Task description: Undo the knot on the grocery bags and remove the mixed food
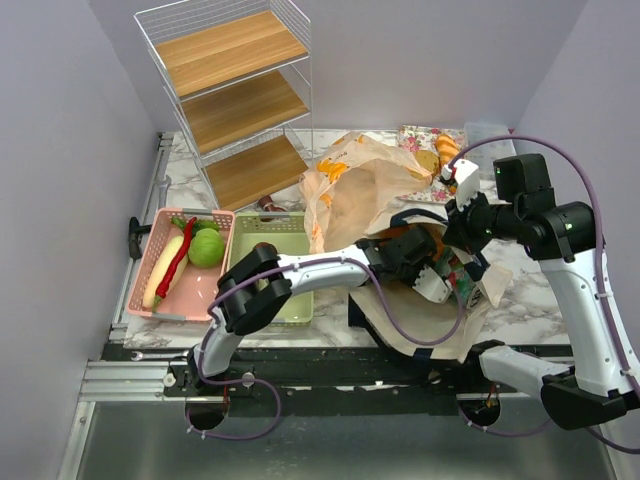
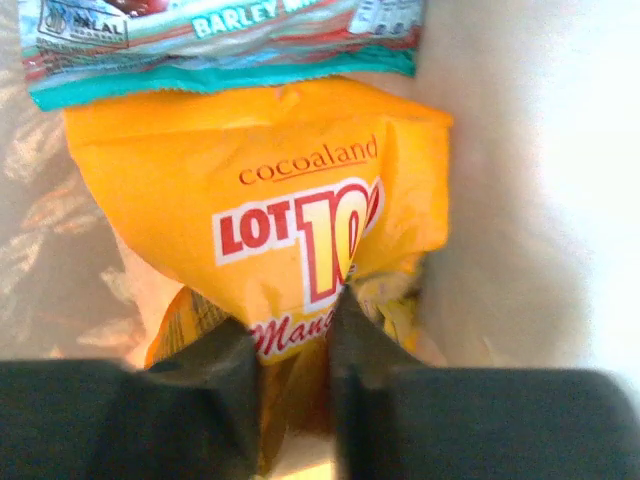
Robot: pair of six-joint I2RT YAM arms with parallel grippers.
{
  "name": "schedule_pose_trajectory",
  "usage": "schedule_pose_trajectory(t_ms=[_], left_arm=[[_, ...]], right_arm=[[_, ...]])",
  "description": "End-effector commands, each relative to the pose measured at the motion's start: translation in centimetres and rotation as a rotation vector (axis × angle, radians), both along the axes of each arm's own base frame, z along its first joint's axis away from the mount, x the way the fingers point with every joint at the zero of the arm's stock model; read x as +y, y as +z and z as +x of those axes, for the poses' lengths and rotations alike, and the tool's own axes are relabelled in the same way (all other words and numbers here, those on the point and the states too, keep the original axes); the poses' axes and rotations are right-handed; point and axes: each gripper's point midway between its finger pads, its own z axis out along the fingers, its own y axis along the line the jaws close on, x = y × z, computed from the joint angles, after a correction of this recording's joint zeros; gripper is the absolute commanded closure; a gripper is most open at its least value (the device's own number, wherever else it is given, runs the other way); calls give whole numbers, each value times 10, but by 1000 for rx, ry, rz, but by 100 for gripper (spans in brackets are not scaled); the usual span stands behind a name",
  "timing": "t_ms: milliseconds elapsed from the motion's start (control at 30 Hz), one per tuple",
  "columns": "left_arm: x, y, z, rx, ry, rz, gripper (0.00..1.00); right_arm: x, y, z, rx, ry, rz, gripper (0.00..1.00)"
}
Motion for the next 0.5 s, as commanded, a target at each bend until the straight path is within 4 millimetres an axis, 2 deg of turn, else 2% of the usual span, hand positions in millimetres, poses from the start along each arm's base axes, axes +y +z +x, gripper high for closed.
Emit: schedule_pose_trajectory(t_ms=[0,133,200,467], left_arm=[[20,-12,-35,144,-4,26,99],[20,22,-57,169,7,-56,100],[19,47,-68,199,12,-120,100],[22,163,-116,374,-25,-402,100]], right_arm=[[8,22,6,-79,-22,76,99],[4,23,16,-93,-90,82,99],[2,21,18,-94,-112,75,99],[-11,2,21,-75,-192,28,99]])
